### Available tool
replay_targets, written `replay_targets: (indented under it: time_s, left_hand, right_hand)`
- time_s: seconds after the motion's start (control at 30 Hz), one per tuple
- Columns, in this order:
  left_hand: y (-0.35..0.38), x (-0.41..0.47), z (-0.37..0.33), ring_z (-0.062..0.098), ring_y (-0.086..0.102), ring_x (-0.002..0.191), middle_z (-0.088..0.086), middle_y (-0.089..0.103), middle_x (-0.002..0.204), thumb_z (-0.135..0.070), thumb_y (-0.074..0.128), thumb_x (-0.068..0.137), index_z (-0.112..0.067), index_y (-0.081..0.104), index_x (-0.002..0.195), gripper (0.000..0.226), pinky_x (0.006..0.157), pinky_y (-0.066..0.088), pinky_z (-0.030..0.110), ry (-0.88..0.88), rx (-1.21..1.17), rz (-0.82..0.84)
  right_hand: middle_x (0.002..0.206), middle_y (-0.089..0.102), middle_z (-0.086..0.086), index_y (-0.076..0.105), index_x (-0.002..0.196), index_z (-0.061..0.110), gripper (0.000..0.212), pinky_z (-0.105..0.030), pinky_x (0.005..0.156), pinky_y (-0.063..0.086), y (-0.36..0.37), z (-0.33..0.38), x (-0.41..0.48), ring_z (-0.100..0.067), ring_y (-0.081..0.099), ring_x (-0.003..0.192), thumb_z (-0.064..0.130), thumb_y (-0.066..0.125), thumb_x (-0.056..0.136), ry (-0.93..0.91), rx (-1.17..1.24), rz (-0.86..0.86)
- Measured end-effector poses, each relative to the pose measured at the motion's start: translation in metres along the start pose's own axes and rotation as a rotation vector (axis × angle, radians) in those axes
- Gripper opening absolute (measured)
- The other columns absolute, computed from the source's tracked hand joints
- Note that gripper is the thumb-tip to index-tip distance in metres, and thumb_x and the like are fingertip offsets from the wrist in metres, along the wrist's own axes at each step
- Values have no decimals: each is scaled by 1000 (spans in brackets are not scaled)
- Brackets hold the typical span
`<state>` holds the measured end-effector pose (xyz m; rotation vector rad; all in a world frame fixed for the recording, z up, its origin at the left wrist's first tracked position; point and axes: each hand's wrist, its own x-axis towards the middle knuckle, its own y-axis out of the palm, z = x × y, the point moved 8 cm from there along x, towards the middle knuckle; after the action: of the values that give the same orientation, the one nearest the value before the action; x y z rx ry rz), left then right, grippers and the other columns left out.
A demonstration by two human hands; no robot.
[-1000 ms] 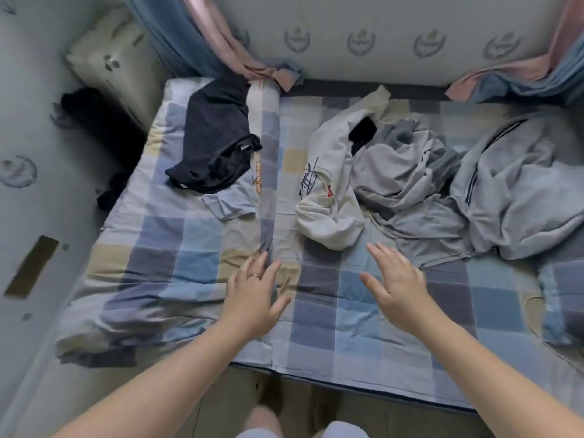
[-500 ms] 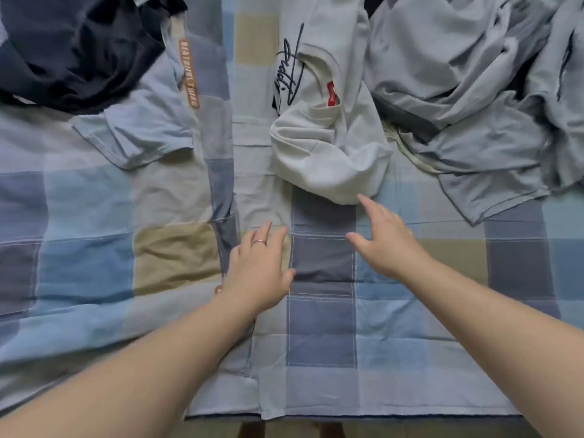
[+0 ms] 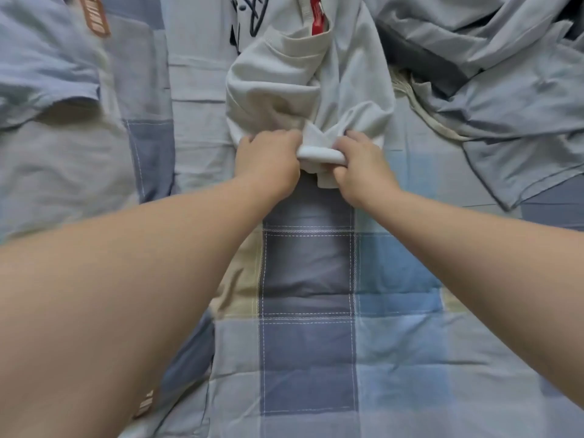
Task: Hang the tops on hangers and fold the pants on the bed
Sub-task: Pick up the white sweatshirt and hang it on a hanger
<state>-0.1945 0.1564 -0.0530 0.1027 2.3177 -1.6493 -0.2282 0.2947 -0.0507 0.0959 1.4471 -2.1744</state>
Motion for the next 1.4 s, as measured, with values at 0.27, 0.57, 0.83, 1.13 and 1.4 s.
replay_targets:
  time_s: [0.27, 0.57, 0.83, 1.13, 1.4]
  left_hand:
    - [-3, -113, 50, 31, 51, 82, -2, 52, 81, -9, 46, 86, -19, 48, 82, 11, 66, 32, 36, -165, -305, 93]
    - [55, -324, 25, 33, 58, 93, 7, 63, 96, -14, 48, 86, -18, 54, 88, 8, 73, 44, 39, -263, -254, 386]
    - [82, -396, -20, 24, 61, 109, -2, 67, 112, -46, 54, 90, -29, 59, 99, 20, 88, 47, 37, -233, -207, 822]
    - [-21, -193, -83, 36, 52, 117, 9, 60, 126, -18, 64, 85, -13, 65, 113, 28, 90, 44, 45, 200, -173, 66]
    - [20, -64, -74, 38, 35, 136, 6, 31, 156, -39, 63, 85, -37, 43, 142, 61, 107, 27, 46, 189, 461, 387]
  right_hand:
    - [74, 49, 7, 55, 83, 24, 14, -35, 68, 37, 20, 61, -78, -24, 50, 82, 20, 64, 92, -131, 167, 214]
    - [96, 70, -6, 67, 87, 17, 8, -37, 75, 48, 88, 62, -260, -31, 62, 97, 24, 69, 89, -1, 124, 620]
    - [109, 70, 7, 71, 101, 27, 16, -28, 88, 45, 93, 11, -344, -15, 62, 106, 33, 73, 87, 248, 298, 706]
    - [136, 59, -2, 50, 140, 23, 50, -30, 99, 43, 39, -44, -214, -19, 55, 125, 28, 66, 93, 402, 466, 252]
    - [81, 52, 6, 59, 116, 14, 32, -18, 52, 37, 81, -46, -160, -9, 48, 64, 26, 71, 89, 504, 615, 474]
